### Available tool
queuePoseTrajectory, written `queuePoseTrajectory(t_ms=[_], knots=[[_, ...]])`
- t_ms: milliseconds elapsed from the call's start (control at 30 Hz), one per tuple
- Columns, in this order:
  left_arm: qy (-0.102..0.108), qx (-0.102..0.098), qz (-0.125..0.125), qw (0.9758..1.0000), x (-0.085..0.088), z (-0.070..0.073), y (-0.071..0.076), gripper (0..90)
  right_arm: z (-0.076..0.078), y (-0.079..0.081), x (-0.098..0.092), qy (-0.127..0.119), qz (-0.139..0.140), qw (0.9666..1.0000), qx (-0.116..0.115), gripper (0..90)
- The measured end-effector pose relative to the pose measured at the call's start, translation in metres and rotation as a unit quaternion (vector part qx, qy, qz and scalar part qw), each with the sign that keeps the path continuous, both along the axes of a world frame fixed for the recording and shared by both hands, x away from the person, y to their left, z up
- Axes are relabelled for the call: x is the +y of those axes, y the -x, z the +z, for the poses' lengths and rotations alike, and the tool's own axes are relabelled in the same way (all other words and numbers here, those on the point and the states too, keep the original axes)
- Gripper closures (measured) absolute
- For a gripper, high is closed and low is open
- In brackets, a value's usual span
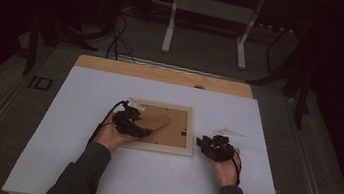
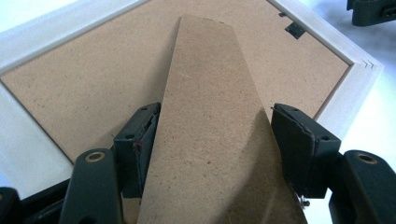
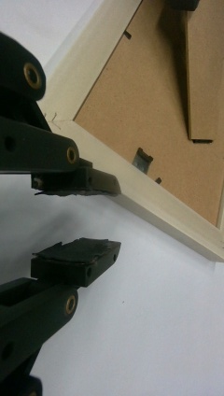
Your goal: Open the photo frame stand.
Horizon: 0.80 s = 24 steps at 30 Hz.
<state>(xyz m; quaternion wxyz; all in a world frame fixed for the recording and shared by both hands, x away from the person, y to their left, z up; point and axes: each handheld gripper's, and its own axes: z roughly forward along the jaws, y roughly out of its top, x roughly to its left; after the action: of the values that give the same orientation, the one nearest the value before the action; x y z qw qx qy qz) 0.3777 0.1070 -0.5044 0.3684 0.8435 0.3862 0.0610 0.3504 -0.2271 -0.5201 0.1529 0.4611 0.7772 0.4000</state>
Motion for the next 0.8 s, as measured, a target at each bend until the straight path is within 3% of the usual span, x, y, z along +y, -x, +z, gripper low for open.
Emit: queuePoseTrajectory(t_ms=[300, 433, 567, 800], knots=[[-0.023, -0.029, -0.016, 0.9992, -0.003, 0.003, 0.003, 37.5, 0.007, -0.003, 0.006, -0.014, 0.009, 0.9999, -0.003, 64.5], [-0.039, -0.045, -0.02, 0.998, -0.006, 0.005, 0.005, 37.5, 0.01, -0.007, 0.014, -0.008, 0.017, 0.9998, -0.004, 63.8], [-0.043, -0.046, -0.02, 0.9978, -0.006, 0.006, 0.006, 37.5, 0.01, -0.014, 0.017, 0.0, 0.017, 0.9998, 0.0, 63.8], [-0.057, -0.067, -0.023, 0.9958, -0.009, 0.009, 0.011, 37.5, 0.012, -0.029, 0.022, 0.004, 0.013, 0.9998, 0.012, 62.3]])
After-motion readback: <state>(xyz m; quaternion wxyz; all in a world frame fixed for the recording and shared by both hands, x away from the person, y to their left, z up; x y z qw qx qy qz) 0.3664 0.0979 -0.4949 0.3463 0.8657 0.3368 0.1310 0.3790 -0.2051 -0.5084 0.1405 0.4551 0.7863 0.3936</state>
